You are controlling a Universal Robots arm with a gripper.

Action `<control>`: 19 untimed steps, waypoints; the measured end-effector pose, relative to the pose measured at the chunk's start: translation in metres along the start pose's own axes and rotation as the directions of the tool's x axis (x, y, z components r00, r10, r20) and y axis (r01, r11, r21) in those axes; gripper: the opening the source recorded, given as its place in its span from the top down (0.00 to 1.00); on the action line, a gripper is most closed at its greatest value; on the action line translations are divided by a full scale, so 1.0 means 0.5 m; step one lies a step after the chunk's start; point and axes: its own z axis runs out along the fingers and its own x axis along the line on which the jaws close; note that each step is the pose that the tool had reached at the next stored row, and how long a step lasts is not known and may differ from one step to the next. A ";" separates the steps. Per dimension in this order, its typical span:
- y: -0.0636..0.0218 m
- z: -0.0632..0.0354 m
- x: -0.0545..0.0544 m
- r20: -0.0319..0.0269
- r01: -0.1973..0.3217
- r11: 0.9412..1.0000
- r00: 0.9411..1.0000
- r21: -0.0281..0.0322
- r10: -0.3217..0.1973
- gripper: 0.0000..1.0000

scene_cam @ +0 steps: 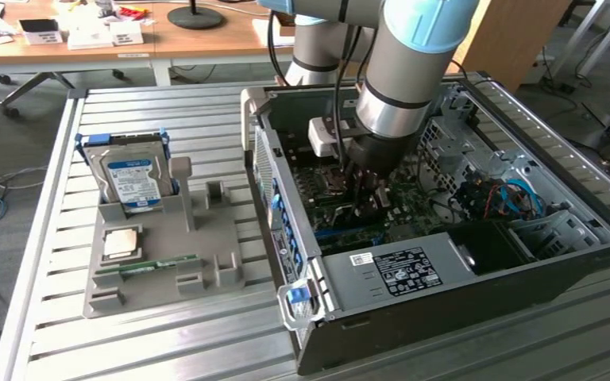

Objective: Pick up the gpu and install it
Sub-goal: 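Insert the gpu into the slot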

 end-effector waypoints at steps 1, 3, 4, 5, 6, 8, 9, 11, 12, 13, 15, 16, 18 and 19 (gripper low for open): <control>0.000 0.000 0.000 0.000 0.000 1.000 1.000 0.000 0.000 0.60; 0.000 0.000 0.000 0.000 0.000 1.000 1.000 0.000 0.000 0.59; 0.000 0.000 0.000 0.000 0.000 1.000 1.000 0.000 0.000 0.59; 0.000 0.000 0.000 0.000 0.000 1.000 1.000 0.000 0.000 0.53; 0.000 0.000 0.000 0.000 0.000 1.000 1.000 0.000 0.000 0.53; 0.000 0.000 0.000 0.000 0.000 1.000 1.000 0.000 0.000 0.53; 0.000 0.000 0.000 0.000 0.000 1.000 1.000 0.000 0.000 0.53; 0.000 0.000 0.000 0.000 0.000 1.000 1.000 0.000 0.000 0.53; 0.000 0.000 -0.001 0.000 0.000 1.000 1.000 0.000 0.000 0.53; 0.000 0.000 -0.002 0.000 0.000 1.000 1.000 0.000 0.000 0.53; 0.000 0.000 -0.003 0.000 0.000 1.000 1.000 0.000 0.000 0.53; 0.000 0.000 -0.003 0.000 0.000 1.000 1.000 0.000 0.000 0.53; 0.000 0.000 -0.003 0.000 0.000 1.000 1.000 0.000 0.000 0.53; 0.000 0.000 -0.003 0.000 0.000 1.000 1.000 0.000 0.000 0.53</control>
